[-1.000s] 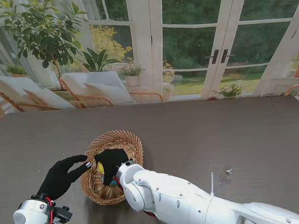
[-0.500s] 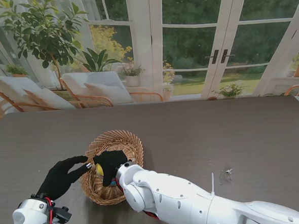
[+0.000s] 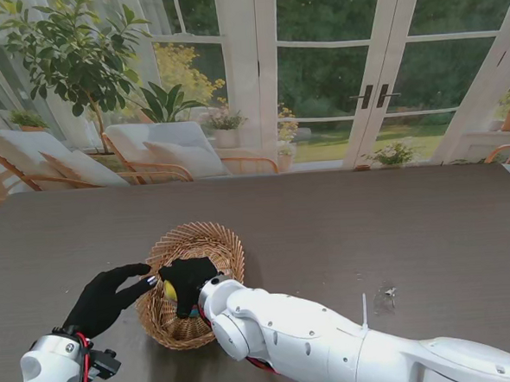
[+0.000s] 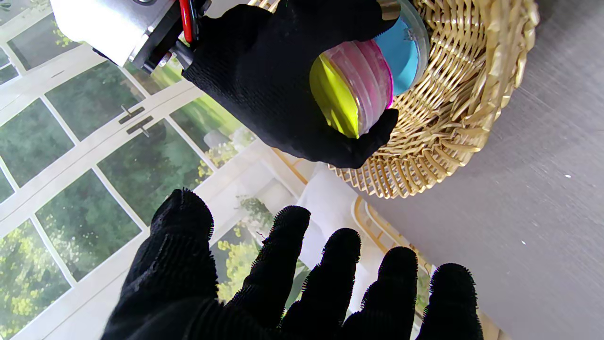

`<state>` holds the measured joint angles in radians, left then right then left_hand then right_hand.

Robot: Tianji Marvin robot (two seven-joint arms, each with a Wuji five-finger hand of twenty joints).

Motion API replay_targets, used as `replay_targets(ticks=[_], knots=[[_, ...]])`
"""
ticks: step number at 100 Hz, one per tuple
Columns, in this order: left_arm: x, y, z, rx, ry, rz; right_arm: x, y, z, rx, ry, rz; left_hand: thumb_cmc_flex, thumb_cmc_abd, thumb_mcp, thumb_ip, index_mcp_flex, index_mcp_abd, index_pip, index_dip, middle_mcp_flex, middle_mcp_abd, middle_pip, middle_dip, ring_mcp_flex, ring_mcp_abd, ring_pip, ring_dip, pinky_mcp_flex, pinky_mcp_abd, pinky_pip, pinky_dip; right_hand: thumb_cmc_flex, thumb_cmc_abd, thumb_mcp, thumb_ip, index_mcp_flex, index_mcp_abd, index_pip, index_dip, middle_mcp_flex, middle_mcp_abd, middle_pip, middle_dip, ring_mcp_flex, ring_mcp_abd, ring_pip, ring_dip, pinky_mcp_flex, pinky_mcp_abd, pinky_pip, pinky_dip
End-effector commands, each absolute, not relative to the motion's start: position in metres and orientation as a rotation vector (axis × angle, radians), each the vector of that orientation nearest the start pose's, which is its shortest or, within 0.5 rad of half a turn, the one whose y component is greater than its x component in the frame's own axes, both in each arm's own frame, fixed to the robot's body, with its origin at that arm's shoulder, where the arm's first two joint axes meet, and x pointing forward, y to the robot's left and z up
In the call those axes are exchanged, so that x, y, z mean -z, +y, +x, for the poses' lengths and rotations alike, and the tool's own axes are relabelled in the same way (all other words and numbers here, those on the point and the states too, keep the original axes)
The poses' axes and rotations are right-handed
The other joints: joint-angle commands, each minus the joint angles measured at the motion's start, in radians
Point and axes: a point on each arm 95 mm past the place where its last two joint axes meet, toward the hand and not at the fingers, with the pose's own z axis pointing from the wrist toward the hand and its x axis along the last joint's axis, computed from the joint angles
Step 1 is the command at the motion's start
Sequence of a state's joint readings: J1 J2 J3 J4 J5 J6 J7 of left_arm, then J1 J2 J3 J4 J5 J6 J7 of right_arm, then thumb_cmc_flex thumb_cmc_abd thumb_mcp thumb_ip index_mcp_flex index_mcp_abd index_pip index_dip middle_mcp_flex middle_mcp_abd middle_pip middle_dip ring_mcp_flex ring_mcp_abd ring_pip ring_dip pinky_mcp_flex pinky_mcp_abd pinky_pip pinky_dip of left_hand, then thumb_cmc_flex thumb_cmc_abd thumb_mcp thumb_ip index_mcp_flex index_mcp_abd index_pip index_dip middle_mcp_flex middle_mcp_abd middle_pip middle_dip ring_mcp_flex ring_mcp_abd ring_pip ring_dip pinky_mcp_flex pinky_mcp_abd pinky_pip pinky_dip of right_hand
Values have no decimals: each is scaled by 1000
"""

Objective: Stack culture dishes into a storage basket

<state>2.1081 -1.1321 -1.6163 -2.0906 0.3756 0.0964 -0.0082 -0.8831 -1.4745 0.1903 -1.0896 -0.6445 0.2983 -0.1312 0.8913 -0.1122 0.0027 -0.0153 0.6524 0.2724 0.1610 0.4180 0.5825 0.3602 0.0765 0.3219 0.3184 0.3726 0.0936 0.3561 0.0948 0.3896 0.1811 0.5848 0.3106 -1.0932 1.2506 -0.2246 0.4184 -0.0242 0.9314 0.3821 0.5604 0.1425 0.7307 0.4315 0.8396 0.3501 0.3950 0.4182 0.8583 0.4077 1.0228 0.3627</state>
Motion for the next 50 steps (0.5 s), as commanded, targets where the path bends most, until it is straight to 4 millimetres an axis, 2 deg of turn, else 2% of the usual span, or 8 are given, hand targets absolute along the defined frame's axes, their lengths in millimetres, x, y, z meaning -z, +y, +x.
replay_targets(ticks=[1,22,50], knots=[[274,62,285,1739,912,-1885,352,302,409,-1571,1955,940,-2,36,-18,3,-1,-14,-5,-2,-18,-5,1,1,14,-7,-1,7,-9,-1,7,11,-8,53,75,54,-53,30,-4,-15,-49,-17,3,-1,-13,-103,32,-18,-315,1,-23,28],[273,62,286,1738,914,-1888,355,303,407,-1538,1998,887,-2,37,-18,3,2,-14,-4,-2,-18,-6,1,2,15,-6,-1,7,-8,-1,8,11,-43,90,52,57,-117,36,-22,-27,-94,-19,-7,-8,-49,-107,16,-30,-356,-8,-43,35],[273,62,286,1734,918,-1891,356,303,405,-1523,2009,878,-1,37,-18,3,0,-14,-5,-2,-19,-4,1,2,15,-7,-1,7,-8,-1,8,11,-65,103,35,56,-172,41,-29,-38,-147,-13,-6,-12,-105,-97,5,-37,-404,3,-64,42]])
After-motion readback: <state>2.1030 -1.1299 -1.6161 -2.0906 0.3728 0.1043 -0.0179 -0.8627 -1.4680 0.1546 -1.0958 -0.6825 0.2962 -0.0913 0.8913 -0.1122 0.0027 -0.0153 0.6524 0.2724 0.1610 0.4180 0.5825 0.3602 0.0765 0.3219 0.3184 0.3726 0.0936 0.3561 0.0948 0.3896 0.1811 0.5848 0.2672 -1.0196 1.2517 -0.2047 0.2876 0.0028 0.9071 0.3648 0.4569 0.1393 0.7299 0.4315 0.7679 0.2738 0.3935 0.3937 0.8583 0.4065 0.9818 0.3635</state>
